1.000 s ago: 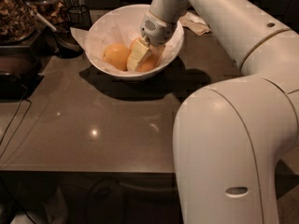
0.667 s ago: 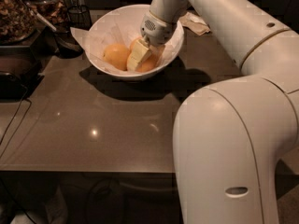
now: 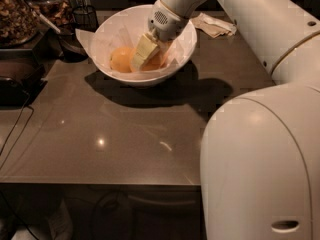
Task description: Pick orange from white bowl
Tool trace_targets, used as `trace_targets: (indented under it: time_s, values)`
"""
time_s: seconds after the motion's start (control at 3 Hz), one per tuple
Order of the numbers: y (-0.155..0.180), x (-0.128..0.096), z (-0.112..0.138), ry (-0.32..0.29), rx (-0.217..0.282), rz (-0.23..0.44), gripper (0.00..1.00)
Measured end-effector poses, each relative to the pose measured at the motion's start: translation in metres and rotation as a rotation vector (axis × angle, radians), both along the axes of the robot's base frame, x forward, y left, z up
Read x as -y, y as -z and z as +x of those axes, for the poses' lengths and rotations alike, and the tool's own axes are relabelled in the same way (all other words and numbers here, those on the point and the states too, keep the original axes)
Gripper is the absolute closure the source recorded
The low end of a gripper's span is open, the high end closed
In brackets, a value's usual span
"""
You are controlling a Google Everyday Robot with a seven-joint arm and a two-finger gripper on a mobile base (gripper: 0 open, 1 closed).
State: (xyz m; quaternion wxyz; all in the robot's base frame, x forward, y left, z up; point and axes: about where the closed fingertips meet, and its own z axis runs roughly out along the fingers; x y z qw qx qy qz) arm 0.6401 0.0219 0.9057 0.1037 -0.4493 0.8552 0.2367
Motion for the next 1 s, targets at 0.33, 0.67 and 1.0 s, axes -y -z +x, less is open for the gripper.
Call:
trace_targets:
  time_s: [0.33, 0.67, 1.0]
  values:
    - [-0.016, -0.004, -0.01, -0.035, 0.02, 0.051, 1.0]
    - [-0.03, -0.008, -0.018, -0.075, 0.033, 0.107, 1.0]
    - [-0.029, -0.011, -0.015, -0.071, 0.037, 0.111, 1.0]
